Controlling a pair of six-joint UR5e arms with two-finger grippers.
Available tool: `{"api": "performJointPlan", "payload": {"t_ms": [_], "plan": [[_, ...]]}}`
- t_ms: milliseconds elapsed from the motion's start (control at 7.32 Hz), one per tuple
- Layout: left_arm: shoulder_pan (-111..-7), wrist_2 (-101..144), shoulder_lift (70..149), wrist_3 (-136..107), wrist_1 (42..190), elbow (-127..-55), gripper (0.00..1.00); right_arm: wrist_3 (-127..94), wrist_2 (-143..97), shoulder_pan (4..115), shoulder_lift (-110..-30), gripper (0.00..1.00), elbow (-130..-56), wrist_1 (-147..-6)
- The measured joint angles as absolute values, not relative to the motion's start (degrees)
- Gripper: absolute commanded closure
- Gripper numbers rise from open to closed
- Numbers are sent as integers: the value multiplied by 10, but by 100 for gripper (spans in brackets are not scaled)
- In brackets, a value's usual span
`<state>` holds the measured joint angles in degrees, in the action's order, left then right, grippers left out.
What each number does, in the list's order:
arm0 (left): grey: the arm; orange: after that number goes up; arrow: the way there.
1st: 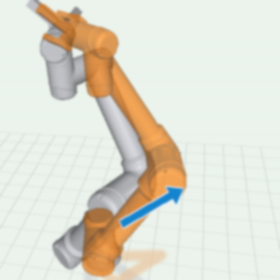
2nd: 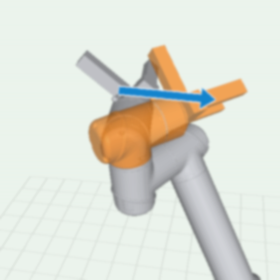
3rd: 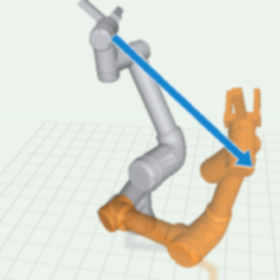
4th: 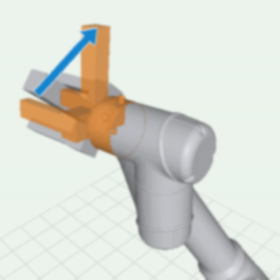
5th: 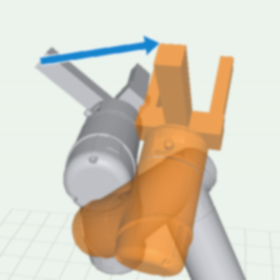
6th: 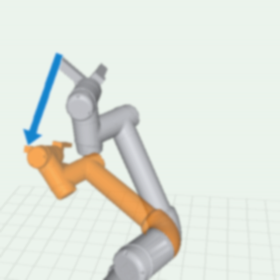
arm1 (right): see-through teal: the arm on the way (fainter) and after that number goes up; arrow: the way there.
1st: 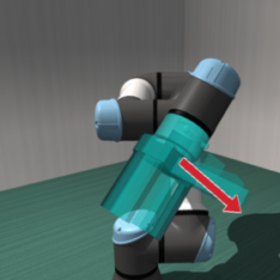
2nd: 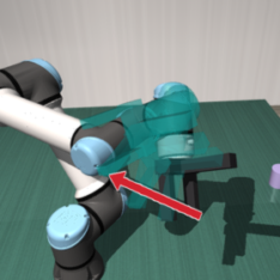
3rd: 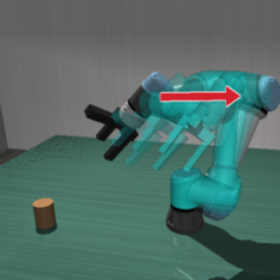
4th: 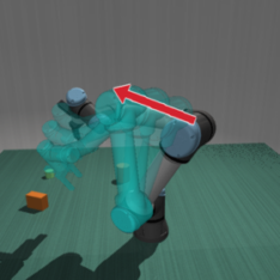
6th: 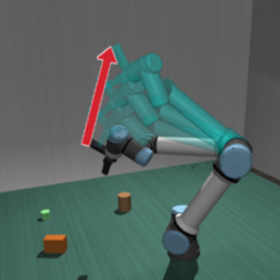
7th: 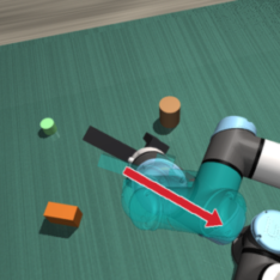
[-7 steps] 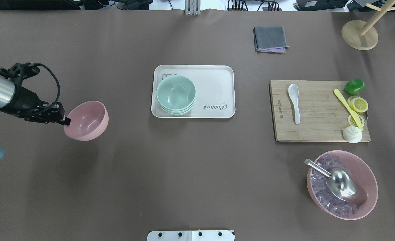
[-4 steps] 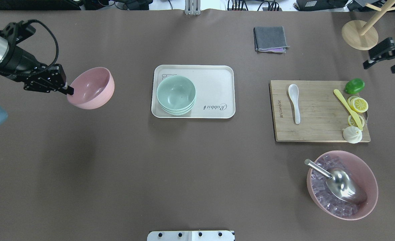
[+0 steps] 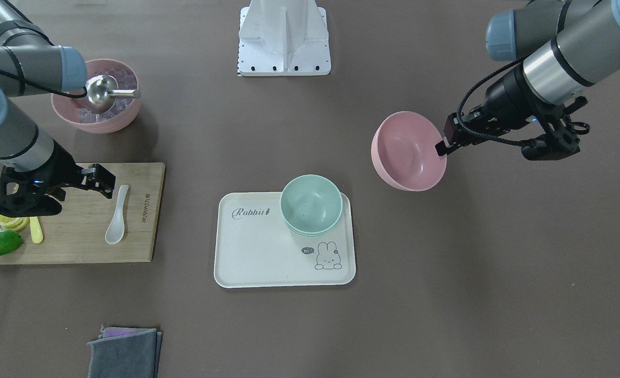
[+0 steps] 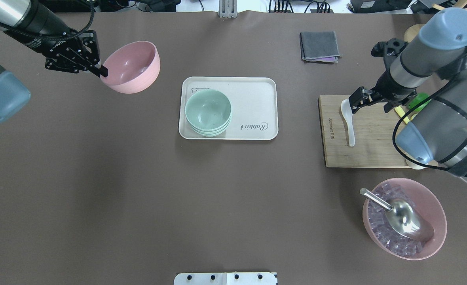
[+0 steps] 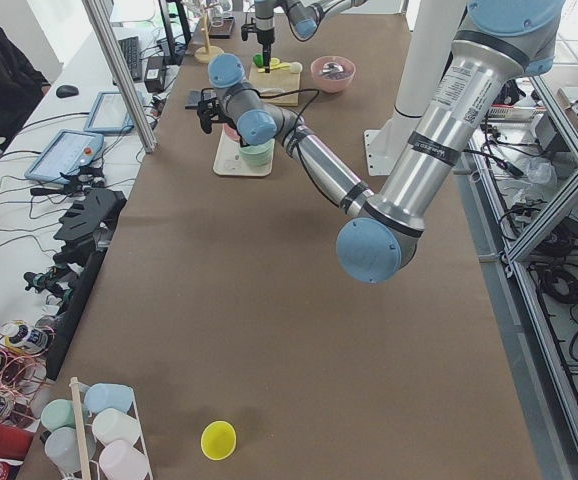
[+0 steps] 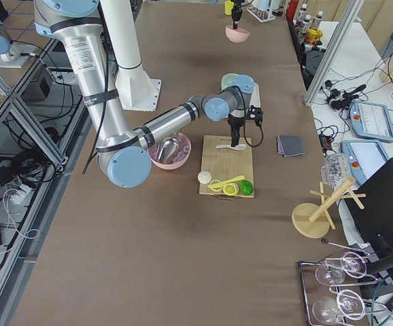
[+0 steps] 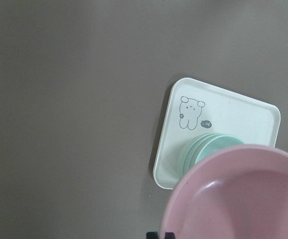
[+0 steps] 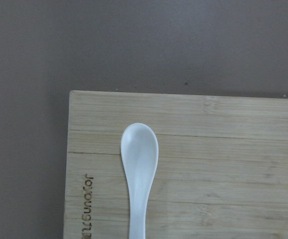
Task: Stack pink bowl on green and place spoon
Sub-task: 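Carry the pink bowl to the tray while the right gripper lifts the spoon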
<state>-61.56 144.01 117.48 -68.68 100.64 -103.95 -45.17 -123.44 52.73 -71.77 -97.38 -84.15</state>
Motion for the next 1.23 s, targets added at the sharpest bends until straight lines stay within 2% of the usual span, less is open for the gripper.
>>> {"api": "performJointPlan", "payload": {"t_ms": [273, 547, 820, 1093, 1230], "plan": [[-614, 1439, 1180, -687, 1003, -1038, 100, -462, -1214, 504, -722, 13, -935, -784], [-614, 1439, 1181, -686, 1003, -1037, 100, -464, -1211, 493, -721, 17, -917, -770], [-613, 1439, 1181, -685, 1003, -1035, 100, -466, -1211, 485, -718, 36, -911, -769], [-613, 1439, 1181, -684, 1005, -1034, 100, -467, -1211, 480, -717, 87, -911, -769], [-613, 1439, 1180, -684, 1005, -1034, 100, -466, -1211, 478, -716, 98, -909, -769]]}}
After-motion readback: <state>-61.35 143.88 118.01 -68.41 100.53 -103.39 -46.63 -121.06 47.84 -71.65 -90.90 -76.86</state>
